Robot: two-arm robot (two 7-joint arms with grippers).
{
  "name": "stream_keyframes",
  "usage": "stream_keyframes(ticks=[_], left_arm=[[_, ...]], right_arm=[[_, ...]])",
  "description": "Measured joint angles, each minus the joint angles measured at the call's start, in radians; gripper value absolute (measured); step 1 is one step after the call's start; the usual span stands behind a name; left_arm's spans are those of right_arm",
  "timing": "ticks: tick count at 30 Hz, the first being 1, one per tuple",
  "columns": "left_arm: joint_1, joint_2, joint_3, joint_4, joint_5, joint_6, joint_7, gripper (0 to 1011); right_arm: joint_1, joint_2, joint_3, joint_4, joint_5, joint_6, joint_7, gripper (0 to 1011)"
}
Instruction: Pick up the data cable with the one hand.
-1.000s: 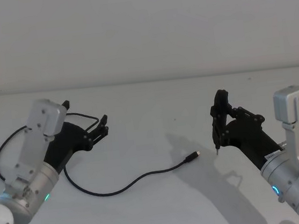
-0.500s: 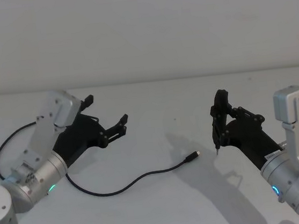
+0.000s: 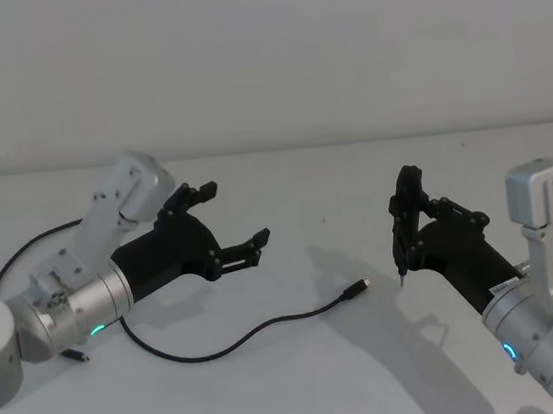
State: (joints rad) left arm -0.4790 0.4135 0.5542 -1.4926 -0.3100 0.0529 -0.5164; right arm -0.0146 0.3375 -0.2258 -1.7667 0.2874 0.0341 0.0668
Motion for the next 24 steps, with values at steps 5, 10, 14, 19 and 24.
stream_keyframes(ticks=[5, 10, 14, 19, 24], left_arm=[[-0.058, 0.011, 0.032, 0.033, -0.012, 0.03, -0.095, 1001], [-0.107, 0.021, 0.063, 0.059, -0.017, 0.068, -0.177, 1001], [-0.156, 0.031, 0.098, 0.08, -0.016, 0.111, -0.243, 1001], [-0.197, 0.039, 0.13, 0.096, -0.012, 0.164, -0.295, 1001], [-0.227, 0.043, 0.156, 0.108, -0.008, 0.222, -0.327, 1001]], right_arm=[[0.0, 0.0, 0.0, 0.0, 0.0, 0.0, 0.0, 274], [0.0, 0.0, 0.0, 0.0, 0.0, 0.0, 0.0, 275], [0.0, 0.0, 0.0, 0.0, 0.0, 0.0, 0.0, 274], [0.0, 0.0, 0.0, 0.0, 0.0, 0.0, 0.0, 275], [0.0, 0.0, 0.0, 0.0, 0.0, 0.0, 0.0, 274]])
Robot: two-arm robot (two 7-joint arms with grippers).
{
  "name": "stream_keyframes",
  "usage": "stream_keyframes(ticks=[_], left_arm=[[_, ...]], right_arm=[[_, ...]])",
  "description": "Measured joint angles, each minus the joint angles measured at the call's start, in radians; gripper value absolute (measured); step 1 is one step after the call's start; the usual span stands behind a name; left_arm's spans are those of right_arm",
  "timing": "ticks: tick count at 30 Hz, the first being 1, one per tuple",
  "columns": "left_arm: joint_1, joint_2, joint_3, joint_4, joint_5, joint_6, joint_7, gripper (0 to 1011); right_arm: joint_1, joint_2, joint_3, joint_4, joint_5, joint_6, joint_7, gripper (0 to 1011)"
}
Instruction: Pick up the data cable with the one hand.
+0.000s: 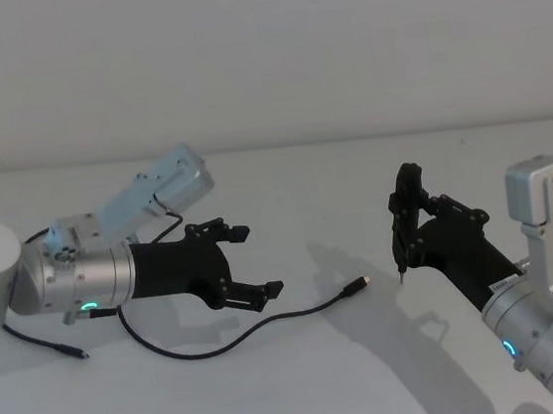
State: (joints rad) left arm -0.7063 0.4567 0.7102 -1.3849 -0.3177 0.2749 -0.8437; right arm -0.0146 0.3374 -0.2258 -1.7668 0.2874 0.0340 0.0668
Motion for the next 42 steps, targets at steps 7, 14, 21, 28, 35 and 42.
stream_keyframes(ticks=[7, 14, 21, 28, 35, 42], left_arm=[[-0.02, -0.004, 0.022, 0.014, 0.003, 0.058, -0.005, 1001], [-0.029, -0.022, 0.041, 0.037, 0.008, 0.091, 0.01, 1001], [-0.035, -0.041, 0.058, 0.06, 0.013, 0.107, 0.028, 1001], [-0.039, -0.057, 0.076, 0.088, 0.019, 0.115, 0.043, 1001], [-0.044, -0.071, 0.093, 0.12, 0.023, 0.121, 0.054, 1001], [-0.049, -0.083, 0.103, 0.143, 0.023, 0.125, 0.061, 1001]], right_arm=[[0.0, 0.0, 0.0, 0.0, 0.0, 0.0, 0.0, 275], [0.0, 0.0, 0.0, 0.0, 0.0, 0.0, 0.0, 274], [0.0, 0.0, 0.0, 0.0, 0.0, 0.0, 0.0, 274], [0.0, 0.0, 0.0, 0.0, 0.0, 0.0, 0.0, 275], [0.0, 0.0, 0.0, 0.0, 0.0, 0.0, 0.0, 275], [0.0, 0.0, 0.0, 0.0, 0.0, 0.0, 0.0, 275]])
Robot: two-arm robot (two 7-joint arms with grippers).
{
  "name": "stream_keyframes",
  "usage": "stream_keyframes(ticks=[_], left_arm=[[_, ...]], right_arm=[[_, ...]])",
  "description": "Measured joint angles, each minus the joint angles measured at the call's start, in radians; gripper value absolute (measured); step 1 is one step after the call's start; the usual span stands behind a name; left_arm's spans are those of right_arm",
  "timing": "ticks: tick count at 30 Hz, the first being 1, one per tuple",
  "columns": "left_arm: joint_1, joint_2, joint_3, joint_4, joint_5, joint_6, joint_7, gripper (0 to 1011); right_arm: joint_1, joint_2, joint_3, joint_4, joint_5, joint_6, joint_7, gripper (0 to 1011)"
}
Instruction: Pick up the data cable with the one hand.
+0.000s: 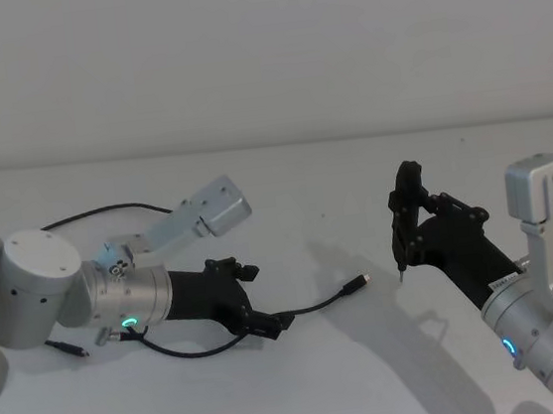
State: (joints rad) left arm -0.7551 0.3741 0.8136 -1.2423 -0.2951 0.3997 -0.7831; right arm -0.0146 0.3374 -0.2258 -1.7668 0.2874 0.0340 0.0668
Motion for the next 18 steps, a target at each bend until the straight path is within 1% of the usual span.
stream_keyframes(ticks=[18], left_arm=[[-0.008, -0.016, 0.02, 0.038, -0.01, 0.006, 0.009, 1001]], right_arm=[[0.0, 0.0, 0.0, 0.0, 0.0, 0.0, 0.0, 275]])
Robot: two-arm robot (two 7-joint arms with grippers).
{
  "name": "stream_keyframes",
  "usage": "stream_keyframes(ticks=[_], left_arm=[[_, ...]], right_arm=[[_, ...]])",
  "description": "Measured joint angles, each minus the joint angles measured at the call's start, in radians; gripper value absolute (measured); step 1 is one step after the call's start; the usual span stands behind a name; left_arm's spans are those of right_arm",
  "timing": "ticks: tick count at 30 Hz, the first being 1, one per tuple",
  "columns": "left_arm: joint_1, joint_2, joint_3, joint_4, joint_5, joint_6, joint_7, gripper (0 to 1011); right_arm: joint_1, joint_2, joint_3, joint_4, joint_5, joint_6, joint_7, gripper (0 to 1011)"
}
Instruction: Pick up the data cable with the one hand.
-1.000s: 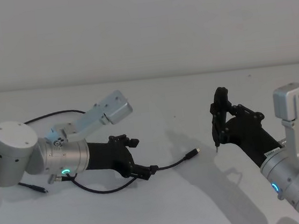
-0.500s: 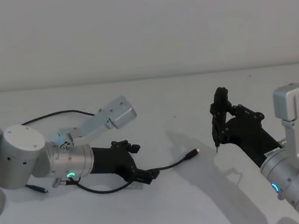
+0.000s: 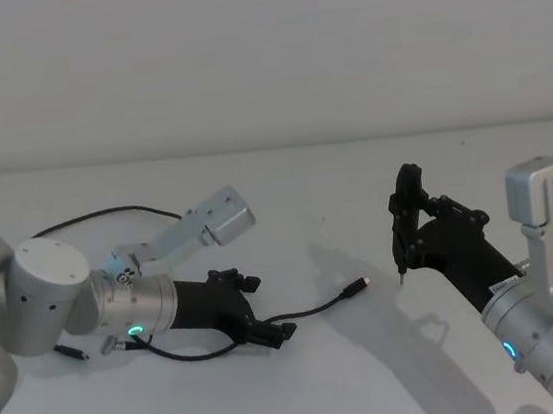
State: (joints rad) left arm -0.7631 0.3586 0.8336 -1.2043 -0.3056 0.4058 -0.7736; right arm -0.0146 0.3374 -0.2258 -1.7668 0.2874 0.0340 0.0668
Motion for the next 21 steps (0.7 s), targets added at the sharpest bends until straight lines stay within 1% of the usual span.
stream_keyframes(ticks=[14, 16, 17, 20, 21], left_arm=[[-0.002, -0.005, 0.009, 0.011, -0.007, 0.006, 0.004, 998], [-0.002, -0.005, 0.009, 0.012, -0.008, 0.006, 0.004, 968], [-0.003, -0.005, 0.01, 0.012, -0.008, 0.006, 0.004, 931], [-0.003, -0.005, 0.01, 0.013, -0.008, 0.006, 0.004, 889], [-0.003, -0.005, 0.01, 0.013, -0.008, 0.007, 0.005, 842]], right_arm=[[0.0, 0.0, 0.0, 0.0, 0.0, 0.0, 0.0, 274], [0.0, 0.0, 0.0, 0.0, 0.0, 0.0, 0.0, 275], [0.0, 0.0, 0.0, 0.0, 0.0, 0.0, 0.0, 274], [0.0, 0.0, 0.0, 0.0, 0.0, 0.0, 0.0, 274], [0.0, 0.0, 0.0, 0.0, 0.0, 0.0, 0.0, 274]])
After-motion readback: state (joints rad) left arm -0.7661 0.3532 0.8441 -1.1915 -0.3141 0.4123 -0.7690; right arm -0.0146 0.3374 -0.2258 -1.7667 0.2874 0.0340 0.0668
